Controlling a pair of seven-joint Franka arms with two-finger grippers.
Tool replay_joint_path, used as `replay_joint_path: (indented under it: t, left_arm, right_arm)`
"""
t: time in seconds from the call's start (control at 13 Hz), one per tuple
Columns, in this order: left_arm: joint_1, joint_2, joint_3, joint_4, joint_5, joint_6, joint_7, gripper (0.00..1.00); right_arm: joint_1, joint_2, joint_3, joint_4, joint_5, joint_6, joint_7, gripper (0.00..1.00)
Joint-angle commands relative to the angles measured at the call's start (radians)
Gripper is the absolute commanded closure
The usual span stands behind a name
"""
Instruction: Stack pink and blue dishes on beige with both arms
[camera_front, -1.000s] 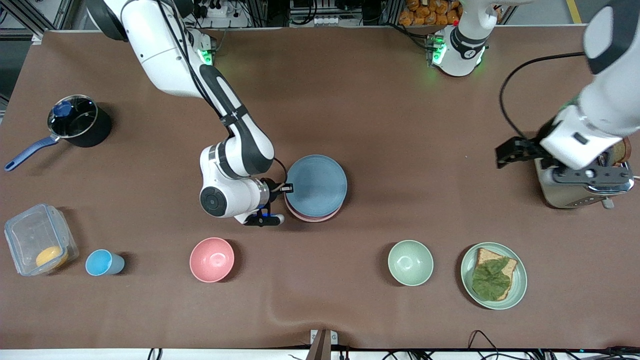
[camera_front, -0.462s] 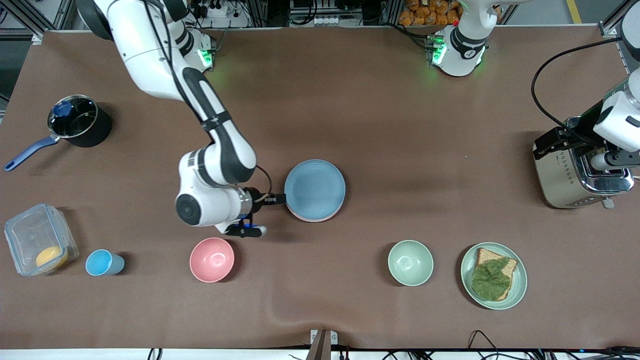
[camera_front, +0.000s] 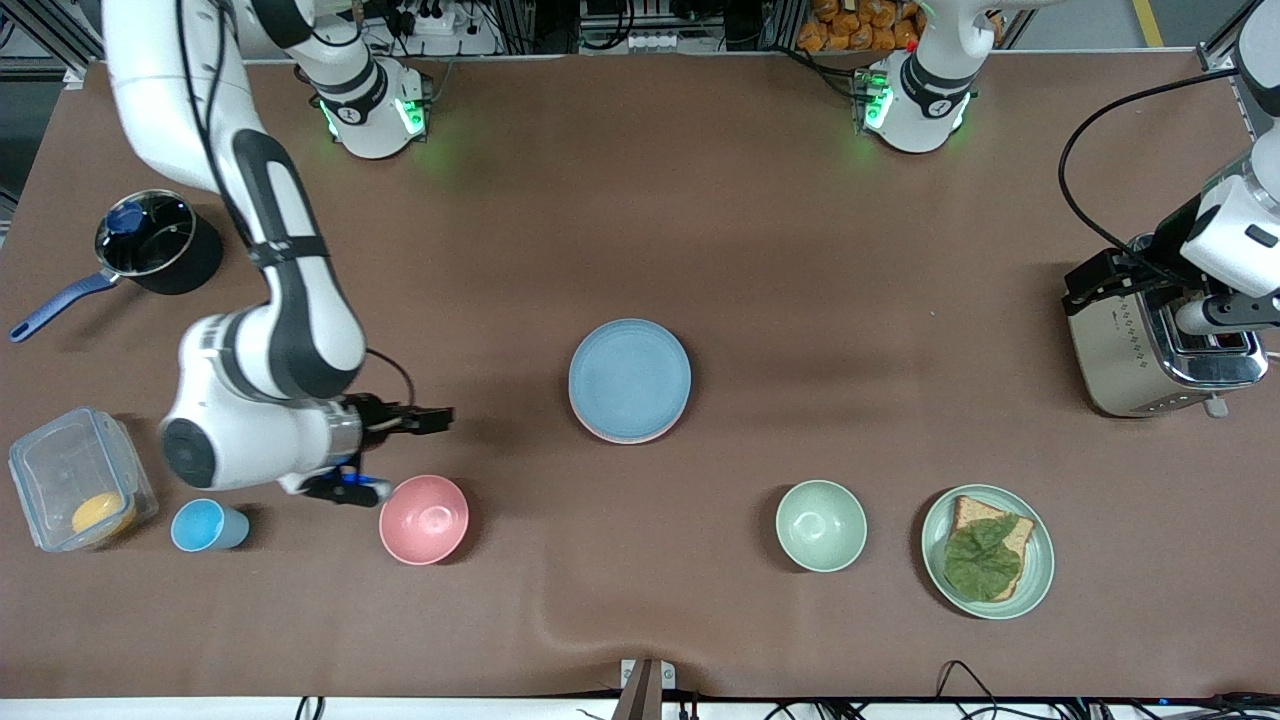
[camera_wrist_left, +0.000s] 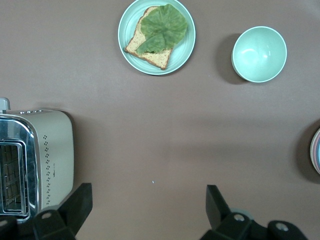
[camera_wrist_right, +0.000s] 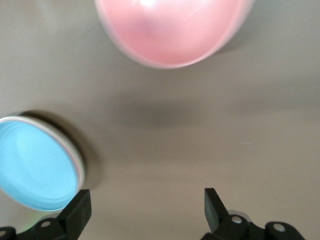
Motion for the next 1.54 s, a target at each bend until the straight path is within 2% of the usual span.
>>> replay_joint_path:
  t: [0.0, 0.15, 0.38, 0.46, 0.77, 1.0, 1.15, 1.46]
  left_arm:
    - [0.003, -0.002, -0.002, 0.006, -0.015, -0.013, 0.002, 0.0]
    - [-0.003, -0.002, -0.002, 0.006, -0.015, -0.014, -0.006, 0.0]
    - [0.002, -0.002, -0.002, 0.006, -0.015, -0.014, -0.006, 0.0]
    - [0.003, -0.002, -0.002, 0.006, -0.015, -0.014, -0.001, 0.0]
    - [-0.004, -0.002, -0.004, 0.007, -0.007, -0.016, -0.001, 0.0]
    - [-0.006, -0.002, -0.013, 0.016, -0.001, -0.029, -0.004, 0.0]
    - [-0.007, 0.004, -0.013, 0.027, -0.001, -0.046, -0.01, 0.0]
    - [-0.01, 0.005, -0.013, 0.033, -0.001, -0.046, -0.012, 0.0]
  right_arm:
    - [-0.049, -0.084, 0.012, -0.018, -0.139, -0.068, 0.005, 0.0]
    - [-0.096, -0.126, 0.013, -0.021, -0.22, -0.123, -0.06, 0.0]
    - [-0.135, -0.191, 0.0, -0.032, -0.256, -0.159, -0.159, 0.0]
    - [-0.135, -0.231, -0.022, -0.049, -0.27, -0.165, -0.162, 0.0]
    - [-0.179, -0.452, -0.029, -0.17, -0.323, -0.156, -0.16, 0.0]
    - [-0.173, -0.552, -0.029, -0.167, -0.378, -0.157, -0.147, 0.0]
    - [-0.179, -0.6, -0.028, -0.158, -0.396, -0.162, -0.147, 0.0]
    - [-0.215, -0.614, -0.022, -0.165, -0.38, -0.168, -0.144, 0.0]
